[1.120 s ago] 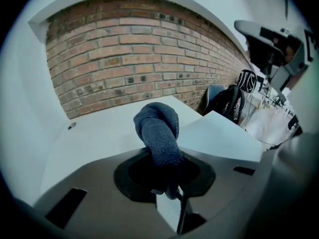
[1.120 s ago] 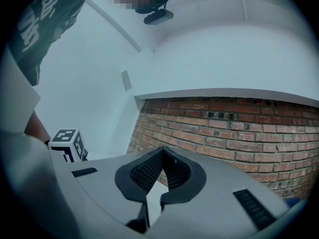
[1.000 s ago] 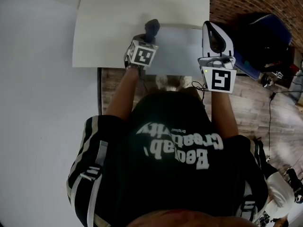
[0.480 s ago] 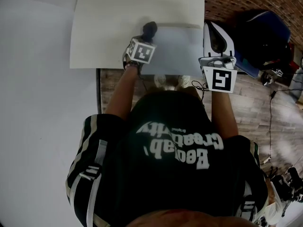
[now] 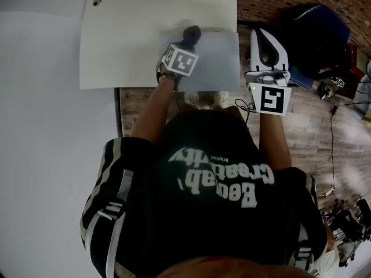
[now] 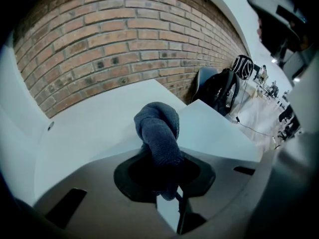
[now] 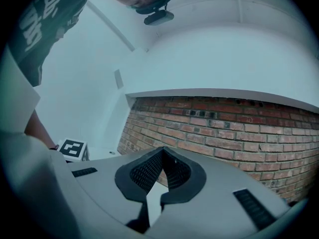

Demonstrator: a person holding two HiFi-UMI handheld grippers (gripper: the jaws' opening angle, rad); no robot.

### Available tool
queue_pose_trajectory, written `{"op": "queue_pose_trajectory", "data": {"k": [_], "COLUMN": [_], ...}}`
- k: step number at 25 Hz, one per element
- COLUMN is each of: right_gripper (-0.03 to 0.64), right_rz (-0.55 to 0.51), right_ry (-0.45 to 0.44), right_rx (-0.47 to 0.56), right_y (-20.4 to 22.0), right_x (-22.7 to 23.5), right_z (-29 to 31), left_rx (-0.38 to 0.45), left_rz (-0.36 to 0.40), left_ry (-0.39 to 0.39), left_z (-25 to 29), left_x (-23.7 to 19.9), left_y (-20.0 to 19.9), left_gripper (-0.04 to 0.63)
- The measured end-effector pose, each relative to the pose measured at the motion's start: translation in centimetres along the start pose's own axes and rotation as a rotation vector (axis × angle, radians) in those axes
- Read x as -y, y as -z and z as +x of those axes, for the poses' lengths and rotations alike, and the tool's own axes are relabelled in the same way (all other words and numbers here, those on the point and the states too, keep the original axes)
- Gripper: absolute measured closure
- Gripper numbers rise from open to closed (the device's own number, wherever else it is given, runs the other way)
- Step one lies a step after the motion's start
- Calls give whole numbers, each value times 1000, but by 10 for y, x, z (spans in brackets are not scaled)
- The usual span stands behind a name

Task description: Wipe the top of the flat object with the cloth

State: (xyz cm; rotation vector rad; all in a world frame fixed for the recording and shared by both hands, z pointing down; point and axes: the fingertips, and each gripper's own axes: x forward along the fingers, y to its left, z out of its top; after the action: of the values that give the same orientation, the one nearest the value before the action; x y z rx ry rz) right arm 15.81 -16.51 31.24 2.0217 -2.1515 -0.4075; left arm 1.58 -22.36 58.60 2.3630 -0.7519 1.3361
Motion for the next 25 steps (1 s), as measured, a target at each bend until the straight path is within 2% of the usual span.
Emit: {"op": "queue_pose_trajectory", "data": {"k": [8, 17, 21, 25], "right_gripper": [626, 626, 626, 626], "right_rz": [1, -6, -7, 8], "right_ry": [47, 37, 11, -25], "right_rx": [-17, -16, -5, 18], "right_y": [14, 22, 25, 25], "right_x": [41, 66, 69, 65], "right_z": [-28, -45, -48, -46], "left_rx": [18, 22, 29, 42], "left_rz": [76, 136, 124, 67], "left_ry": [63, 140, 124, 70], "left_z": [24, 41, 43, 37], "left_x": [65, 138, 145, 125], "left_y": [-40, -70, -70, -64], "left_gripper": [525, 525, 525, 525]}}
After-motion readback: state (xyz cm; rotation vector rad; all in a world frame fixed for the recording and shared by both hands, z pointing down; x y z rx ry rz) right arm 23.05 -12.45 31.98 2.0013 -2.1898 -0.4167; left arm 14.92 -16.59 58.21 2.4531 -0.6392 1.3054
